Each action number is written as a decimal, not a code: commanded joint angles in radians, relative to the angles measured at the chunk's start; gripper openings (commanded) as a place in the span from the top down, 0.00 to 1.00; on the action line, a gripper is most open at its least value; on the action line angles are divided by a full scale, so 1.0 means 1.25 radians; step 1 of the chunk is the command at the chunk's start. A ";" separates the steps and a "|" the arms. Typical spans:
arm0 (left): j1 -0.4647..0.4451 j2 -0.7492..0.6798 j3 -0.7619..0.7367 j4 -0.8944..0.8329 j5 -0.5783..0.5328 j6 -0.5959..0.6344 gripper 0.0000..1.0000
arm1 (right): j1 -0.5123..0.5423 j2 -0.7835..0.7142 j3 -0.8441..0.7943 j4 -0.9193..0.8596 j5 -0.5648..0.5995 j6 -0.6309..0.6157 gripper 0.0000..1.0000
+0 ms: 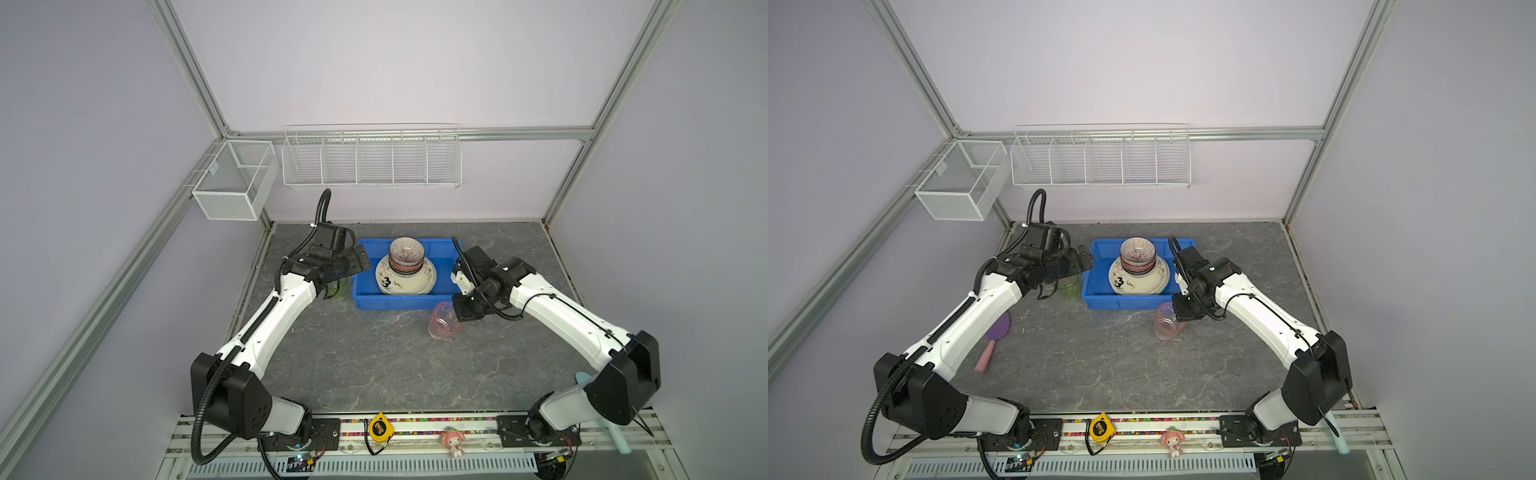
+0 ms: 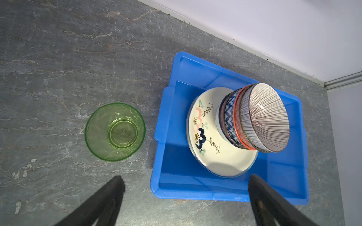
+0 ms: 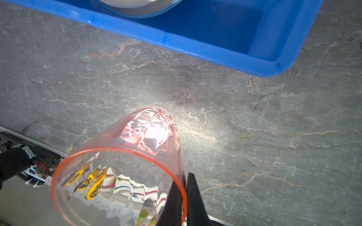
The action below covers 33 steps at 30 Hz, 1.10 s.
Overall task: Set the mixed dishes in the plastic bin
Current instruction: 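Lift the pink cup off the table with the right gripper, then carry the pink cup over the bin beside the bowl stack with the right gripper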
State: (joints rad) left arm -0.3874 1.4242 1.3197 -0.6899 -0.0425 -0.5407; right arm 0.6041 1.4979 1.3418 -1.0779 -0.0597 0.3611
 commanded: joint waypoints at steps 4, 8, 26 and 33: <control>0.030 -0.025 -0.008 -0.016 0.018 0.006 0.02 | -0.012 -0.015 0.061 -0.079 -0.037 -0.042 0.93; 0.047 -0.029 -0.014 -0.020 0.027 0.010 0.02 | -0.022 -0.015 0.107 -0.122 -0.024 -0.059 0.93; 0.142 -0.071 -0.038 -0.061 0.033 0.038 0.02 | -0.165 0.334 0.607 -0.197 0.126 -0.137 0.93; 0.168 -0.094 -0.042 -0.091 0.025 0.055 0.02 | -0.190 0.528 0.835 -0.196 0.146 -0.128 0.93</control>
State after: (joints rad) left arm -0.1921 1.3319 1.2842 -0.7662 -0.0025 -0.4946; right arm 0.3737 2.1063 2.2936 -1.3182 0.1001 0.2092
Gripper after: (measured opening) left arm 0.984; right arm 0.073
